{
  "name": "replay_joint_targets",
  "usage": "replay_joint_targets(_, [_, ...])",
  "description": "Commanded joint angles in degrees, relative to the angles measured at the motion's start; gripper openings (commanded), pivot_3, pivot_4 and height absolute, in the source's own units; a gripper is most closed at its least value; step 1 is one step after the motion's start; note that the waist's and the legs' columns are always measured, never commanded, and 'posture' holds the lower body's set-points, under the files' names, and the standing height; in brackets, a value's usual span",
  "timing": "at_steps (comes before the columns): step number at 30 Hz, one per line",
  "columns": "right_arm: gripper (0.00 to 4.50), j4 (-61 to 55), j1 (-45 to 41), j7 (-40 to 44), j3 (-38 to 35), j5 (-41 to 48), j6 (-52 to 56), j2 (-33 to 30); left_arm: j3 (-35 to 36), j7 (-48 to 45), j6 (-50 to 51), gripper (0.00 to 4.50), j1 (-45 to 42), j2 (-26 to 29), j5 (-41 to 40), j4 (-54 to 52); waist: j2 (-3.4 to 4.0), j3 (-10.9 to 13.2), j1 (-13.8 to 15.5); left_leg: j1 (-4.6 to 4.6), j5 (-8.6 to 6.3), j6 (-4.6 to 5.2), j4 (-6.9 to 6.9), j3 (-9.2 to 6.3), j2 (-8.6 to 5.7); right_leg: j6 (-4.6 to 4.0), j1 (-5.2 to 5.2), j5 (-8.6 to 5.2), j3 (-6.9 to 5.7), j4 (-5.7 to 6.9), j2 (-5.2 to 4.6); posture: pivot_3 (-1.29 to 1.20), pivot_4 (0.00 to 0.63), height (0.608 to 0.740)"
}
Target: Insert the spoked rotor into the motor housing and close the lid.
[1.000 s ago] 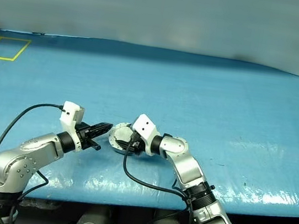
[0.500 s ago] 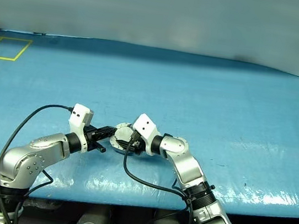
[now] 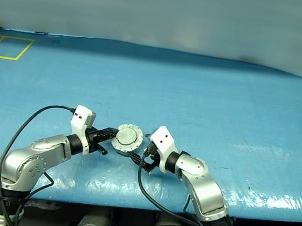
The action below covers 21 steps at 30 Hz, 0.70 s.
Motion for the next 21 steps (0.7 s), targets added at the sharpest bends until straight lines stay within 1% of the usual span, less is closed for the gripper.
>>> replay_joint_targets(1, [4.47,-6.5,2.28,-5.84,-6.39,8.12,8.55,5.72,-0.62,-0.48,0.28,0.0,0.57,-0.05,0.55,-0.17,0.01,0.0,-0.05,-0.02,0.0,0.0,0.0,-0.02,0.01,0.0,-0.02,0.0,-0.01,0.0,0.01,0.0,0.15,0.74])
replay_joint_targets(5, [4.47,-5.22,3.39,-15.42,-12.71,13.04,17.03,15.96,-0.84,-0.85,-0.12,0.0,0.5,-0.12,0.79,0.25,0.03,0.02,-0.03,-0.07,0.0,0.0,0.0,-0.02,0.02,-0.03,-0.1,-0.02,-0.02,0.0,0.01,0.0,0.15,0.74])
replay_joint_targets(10, [4.47,-1.49,1.74,-23.0,-18.65,20.4,22.94,26.61,-0.78,-0.9,-0.18,0.0,0.58,-0.11,0.79,0.07,0.06,0.02,0.07,-0.21,0.0,0.0,-0.02,-0.03,-0.01,-0.03,-0.18,-0.01,-0.03,-0.09,-0.03,0.0,0.15,0.74])
replay_joint_targets(13, [4.47,1.09,0.45,-26.29,-20.1,24.89,23.59,28.55,-0.65,-0.78,-0.18,0.0,0.73,-0.11,0.74,-0.21,0.08,0.03,-0.04,-0.23,-0.01,0.01,-0.04,-0.03,-0.01,-0.03,-0.19,-0.01,-0.04,-0.12,-0.03,0.0,0.15,0.74])
replay_joint_targets(17, [4.47,4.77,-0.33,-30.72,-22.13,33.65,25.45,30.35,-0.35,-0.5,-0.1,0.0,1.01,-0.08,0.66,-0.65,0.08,0.03,-0.21,-0.19,-0.01,0.01,-0.06,-0.03,0.02,-0.05,-0.18,-0.02,-0.05,-0.09,0.01,0.0,0.15,0.74])
replay_joint_targets(21, [4.47,7.6,0.04,-34.64,-21.42,41.2,25.31,30.65,-0.3,-0.45,-0.28,0.0,1.29,-0.12,0.74,-0.72,0.08,0.01,-0.38,-0.18,-0.01,0.02,-0.06,-0.03,0.03,-0.07,-0.16,-0.04,-0.05,-0.09,0.01,0.0,0.15,0.74])
